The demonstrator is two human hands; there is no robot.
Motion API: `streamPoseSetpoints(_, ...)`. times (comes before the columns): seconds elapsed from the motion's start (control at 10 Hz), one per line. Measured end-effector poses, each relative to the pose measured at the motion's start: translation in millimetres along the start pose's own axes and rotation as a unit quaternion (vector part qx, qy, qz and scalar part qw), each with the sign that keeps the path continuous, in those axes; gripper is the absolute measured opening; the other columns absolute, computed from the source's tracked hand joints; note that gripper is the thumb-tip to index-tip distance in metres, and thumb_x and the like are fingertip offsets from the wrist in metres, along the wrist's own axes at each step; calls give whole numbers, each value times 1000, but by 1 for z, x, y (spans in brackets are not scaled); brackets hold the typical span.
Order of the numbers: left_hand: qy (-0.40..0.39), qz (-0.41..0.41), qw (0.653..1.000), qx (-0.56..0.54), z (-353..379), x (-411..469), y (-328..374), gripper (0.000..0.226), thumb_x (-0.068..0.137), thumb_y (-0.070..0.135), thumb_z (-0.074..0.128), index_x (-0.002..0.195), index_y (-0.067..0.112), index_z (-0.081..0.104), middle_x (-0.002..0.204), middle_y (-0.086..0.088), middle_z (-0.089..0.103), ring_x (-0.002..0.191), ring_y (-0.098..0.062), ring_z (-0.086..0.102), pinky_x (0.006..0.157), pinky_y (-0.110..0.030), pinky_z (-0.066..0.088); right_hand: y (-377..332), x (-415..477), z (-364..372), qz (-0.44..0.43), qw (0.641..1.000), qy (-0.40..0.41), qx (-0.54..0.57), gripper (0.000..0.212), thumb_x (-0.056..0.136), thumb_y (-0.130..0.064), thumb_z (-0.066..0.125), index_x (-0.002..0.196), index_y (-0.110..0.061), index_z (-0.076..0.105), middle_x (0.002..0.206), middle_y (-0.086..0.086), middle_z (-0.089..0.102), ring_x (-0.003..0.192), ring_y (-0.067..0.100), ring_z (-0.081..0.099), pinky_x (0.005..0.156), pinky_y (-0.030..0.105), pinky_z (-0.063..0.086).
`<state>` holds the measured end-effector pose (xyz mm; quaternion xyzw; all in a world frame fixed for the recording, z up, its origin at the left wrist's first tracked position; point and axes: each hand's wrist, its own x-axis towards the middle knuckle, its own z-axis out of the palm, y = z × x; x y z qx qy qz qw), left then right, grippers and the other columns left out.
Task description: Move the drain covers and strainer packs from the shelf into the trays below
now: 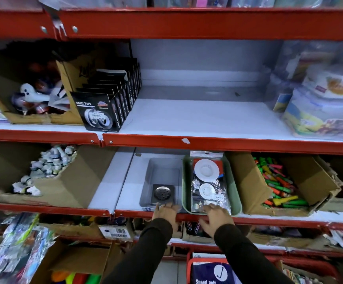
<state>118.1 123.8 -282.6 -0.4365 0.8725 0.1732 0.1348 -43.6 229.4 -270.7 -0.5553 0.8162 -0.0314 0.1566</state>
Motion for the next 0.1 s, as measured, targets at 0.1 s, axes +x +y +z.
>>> streamPoseSetpoints(0.1, 141, 46, 989, -2, -25, -12, 1, 67, 82, 17, 58, 145, 27, 39, 148, -3, 42, 138, -25, 38, 121, -43, 24, -10, -1, -20, -23, 994, 110, 7, 41, 88, -43, 45, 125, -29, 56, 124, -3, 61, 113, 19, 56, 99, 34, 43)
